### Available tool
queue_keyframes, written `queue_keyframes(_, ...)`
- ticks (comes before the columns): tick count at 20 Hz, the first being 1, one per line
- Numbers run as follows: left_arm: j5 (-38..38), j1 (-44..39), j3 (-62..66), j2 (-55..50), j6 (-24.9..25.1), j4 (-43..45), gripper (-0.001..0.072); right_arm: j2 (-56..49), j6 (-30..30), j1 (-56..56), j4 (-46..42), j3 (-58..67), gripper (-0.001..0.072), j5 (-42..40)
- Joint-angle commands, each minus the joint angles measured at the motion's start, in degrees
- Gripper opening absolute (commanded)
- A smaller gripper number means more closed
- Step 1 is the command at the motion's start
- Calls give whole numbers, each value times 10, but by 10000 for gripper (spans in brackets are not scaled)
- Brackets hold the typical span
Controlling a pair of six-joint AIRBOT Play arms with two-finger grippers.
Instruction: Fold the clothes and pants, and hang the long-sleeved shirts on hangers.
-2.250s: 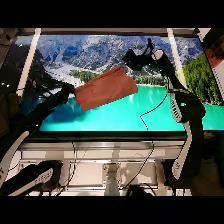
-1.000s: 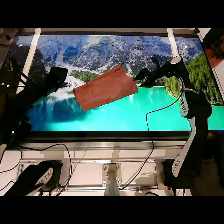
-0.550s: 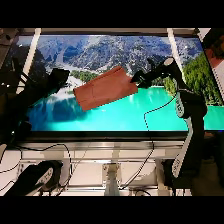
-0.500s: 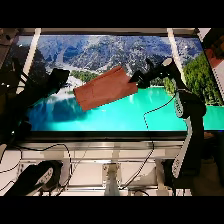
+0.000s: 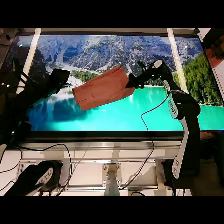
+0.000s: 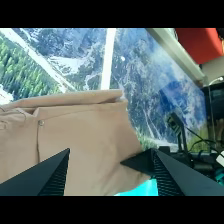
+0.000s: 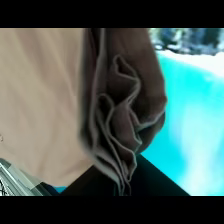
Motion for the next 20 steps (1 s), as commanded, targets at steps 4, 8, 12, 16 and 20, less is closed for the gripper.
queue_keyframes(4,0,0,0,0,0,0,581,64,47,-48,-45,0,11,10)
queue_keyframes(8,0,0,0,0,-1,0,580,113,48,-161,-198,0,11,88)
queue_keyframes(12,0,0,0,0,-2,0,580,139,48,-298,-329,0,11,139)
queue_keyframes(16,0,0,0,0,-2,0,580,152,43,-428,-370,0,11,140)
queue_keyframes(20,0,0,0,0,-3,-1,581,153,42,-517,-417,0,11,143)
